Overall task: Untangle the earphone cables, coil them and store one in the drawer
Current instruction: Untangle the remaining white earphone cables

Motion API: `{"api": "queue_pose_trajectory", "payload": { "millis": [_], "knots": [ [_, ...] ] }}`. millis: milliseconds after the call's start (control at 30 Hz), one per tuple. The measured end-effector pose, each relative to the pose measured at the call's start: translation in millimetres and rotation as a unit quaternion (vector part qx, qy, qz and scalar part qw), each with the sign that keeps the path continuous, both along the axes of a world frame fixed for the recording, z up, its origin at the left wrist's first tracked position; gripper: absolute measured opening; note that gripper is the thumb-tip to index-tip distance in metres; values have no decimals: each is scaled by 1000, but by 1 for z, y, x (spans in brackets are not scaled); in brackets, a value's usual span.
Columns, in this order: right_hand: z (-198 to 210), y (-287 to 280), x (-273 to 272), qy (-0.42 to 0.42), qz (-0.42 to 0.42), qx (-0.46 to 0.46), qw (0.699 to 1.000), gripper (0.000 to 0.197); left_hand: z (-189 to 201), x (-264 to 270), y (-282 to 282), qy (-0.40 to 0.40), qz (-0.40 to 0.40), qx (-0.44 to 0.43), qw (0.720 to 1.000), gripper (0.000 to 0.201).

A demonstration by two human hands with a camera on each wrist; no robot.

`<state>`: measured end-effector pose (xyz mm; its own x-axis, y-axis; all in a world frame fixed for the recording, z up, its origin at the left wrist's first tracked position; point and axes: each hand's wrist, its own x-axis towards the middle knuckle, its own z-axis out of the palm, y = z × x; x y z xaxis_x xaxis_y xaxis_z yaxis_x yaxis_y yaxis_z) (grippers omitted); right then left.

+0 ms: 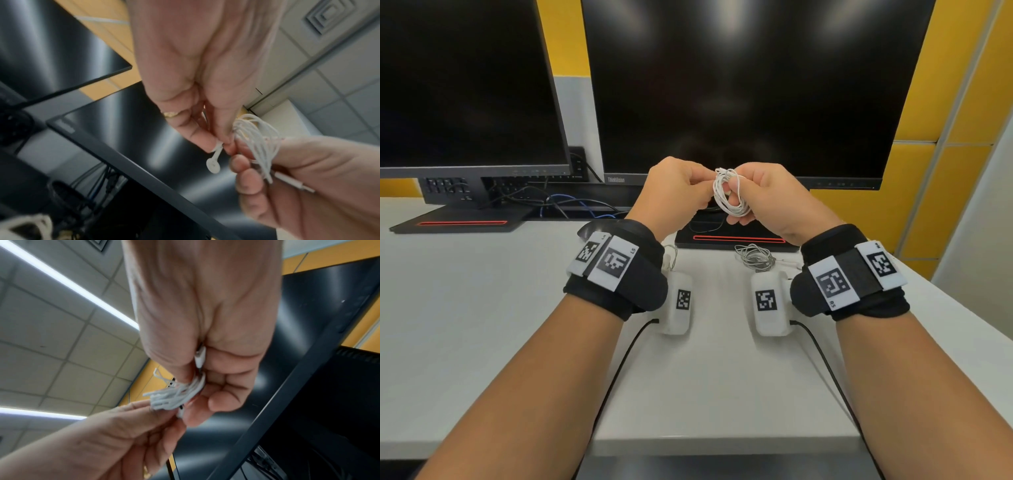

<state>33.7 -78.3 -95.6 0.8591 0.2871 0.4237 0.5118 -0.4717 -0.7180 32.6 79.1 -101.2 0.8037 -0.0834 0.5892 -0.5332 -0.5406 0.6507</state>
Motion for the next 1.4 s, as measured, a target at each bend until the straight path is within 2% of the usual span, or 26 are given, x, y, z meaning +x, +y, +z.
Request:
{"api": "queue_pose_trajectory", "payload": {
  "millis": [100, 200, 367, 500, 700, 833, 1067, 1200, 1400],
  "knots": [
    [-2, 0, 3, -52, -26, -13, 998, 25, 2, -4, -6, 63, -55, -79, 993, 16],
    [-4, -1, 5, -81, -45, -27, 995, 25, 5, -9, -11, 134, -99, -196, 966, 18],
    [-7, 0, 8, -83, -51, -66, 993, 21, 0, -9, -6, 96, -73, -90, 989, 13],
    [-9, 0, 8, -63, -55, -91, 992, 13, 0, -4, -6, 108, -44, -66, 991, 12],
    [-6, 0, 6, -78, -79, -111, 988, 9, 0, -10, -8, 126, -84, -75, 986, 15],
    [-6, 1, 4, -89, -86, -114, 986, 7, -1, -9, -8, 111, -62, -38, 991, 20],
    [-8, 1, 6, -102, -89, -108, 985, 15, -2, -3, -7, 98, -35, -7, 995, 20],
    [-9, 1, 8, -72, -77, -65, 992, 18, -2, -2, -6, 92, -25, -10, 995, 17],
    [-7, 2, 7, 5, -27, 75, 997, 4, -4, 0, -5, 127, -67, -91, 985, 15]
  ]
}}
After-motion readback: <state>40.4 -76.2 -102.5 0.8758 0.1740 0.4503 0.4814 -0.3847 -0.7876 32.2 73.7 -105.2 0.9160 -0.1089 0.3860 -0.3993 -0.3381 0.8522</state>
